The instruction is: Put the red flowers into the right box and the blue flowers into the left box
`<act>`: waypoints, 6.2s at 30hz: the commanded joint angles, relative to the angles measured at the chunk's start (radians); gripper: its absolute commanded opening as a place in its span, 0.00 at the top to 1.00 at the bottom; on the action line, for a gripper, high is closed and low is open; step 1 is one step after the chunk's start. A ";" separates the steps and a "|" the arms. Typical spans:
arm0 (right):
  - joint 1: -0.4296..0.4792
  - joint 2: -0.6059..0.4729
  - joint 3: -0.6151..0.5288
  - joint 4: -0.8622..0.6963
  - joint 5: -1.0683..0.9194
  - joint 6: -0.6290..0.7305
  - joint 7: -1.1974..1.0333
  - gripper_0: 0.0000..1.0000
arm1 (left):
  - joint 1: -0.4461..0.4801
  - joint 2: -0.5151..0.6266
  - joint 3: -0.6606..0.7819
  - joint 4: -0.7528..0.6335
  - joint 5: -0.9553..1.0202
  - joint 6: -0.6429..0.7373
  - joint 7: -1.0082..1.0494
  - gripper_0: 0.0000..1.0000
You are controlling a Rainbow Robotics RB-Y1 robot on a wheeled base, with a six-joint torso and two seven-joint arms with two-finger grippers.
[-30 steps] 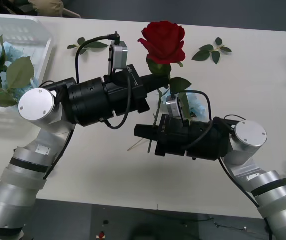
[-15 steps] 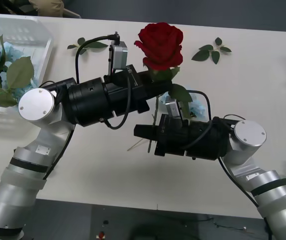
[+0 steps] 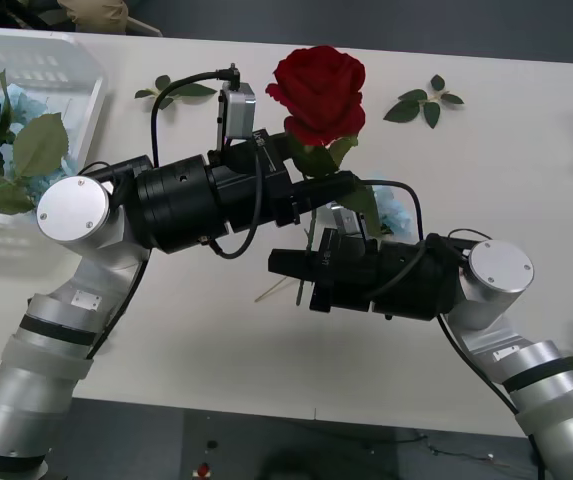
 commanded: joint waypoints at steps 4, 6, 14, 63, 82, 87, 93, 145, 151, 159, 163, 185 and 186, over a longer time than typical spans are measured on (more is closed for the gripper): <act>-0.026 -0.039 -0.016 -0.018 0.006 0.000 -0.016 1.00 | 0.020 0.003 -0.007 0.008 0.090 -0.006 -0.064 0.00; -0.020 -0.069 -0.021 -0.018 0.005 0.001 -0.016 1.00 | 0.021 0.037 0.008 0.008 0.108 0.000 -0.064 0.00; 0.026 -0.169 -0.134 -0.018 0.005 0.052 -0.016 1.00 | 0.083 0.186 0.034 0.008 0.190 0.006 -0.064 0.00; 0.055 -0.792 -0.530 0.268 1.158 -0.023 -1.015 1.00 | -0.451 0.144 -0.710 0.664 -0.090 -0.376 -0.064 0.32; 0.039 -0.790 -0.483 0.363 1.106 -0.121 -0.974 0.19 | -0.462 0.177 -0.719 0.648 0.095 -0.446 -0.064 1.00; 0.042 -0.790 -0.483 0.265 0.999 -0.035 -0.963 0.16 | -0.483 0.316 -0.719 0.522 0.242 -0.446 -0.064 1.00; 0.071 -0.770 -0.483 0.044 0.867 0.046 -0.952 0.14 | -0.486 0.641 -0.719 0.312 0.458 -0.411 -0.064 1.00; -0.075 -0.002 -0.306 -0.516 0.623 0.435 -0.041 0.14 | -0.192 0.628 0.413 0.654 -0.649 -0.213 -0.064 0.23; -0.087 0.027 -0.274 -0.516 0.663 0.435 -0.030 0.14 | -0.193 0.649 0.414 0.640 -0.540 -0.170 -0.064 0.16; -0.087 0.027 -0.266 -0.516 0.661 0.437 -0.023 0.14 | -0.186 0.663 0.565 0.503 -0.356 0.135 -0.064 0.16; -0.087 0.027 -0.265 -0.504 0.655 0.437 -0.023 0.14 | -0.149 0.628 0.605 0.321 -0.315 0.216 -0.037 0.17; -0.087 0.027 -0.274 -0.476 0.634 0.437 -0.016 0.14 | 0.245 0.240 0.229 -0.294 -0.228 0.017 -0.011 0.16; -0.087 0.026 -0.274 -0.476 0.632 0.437 -0.016 0.14 | 0.265 0.243 0.212 -0.297 -0.195 0.008 -0.037 0.17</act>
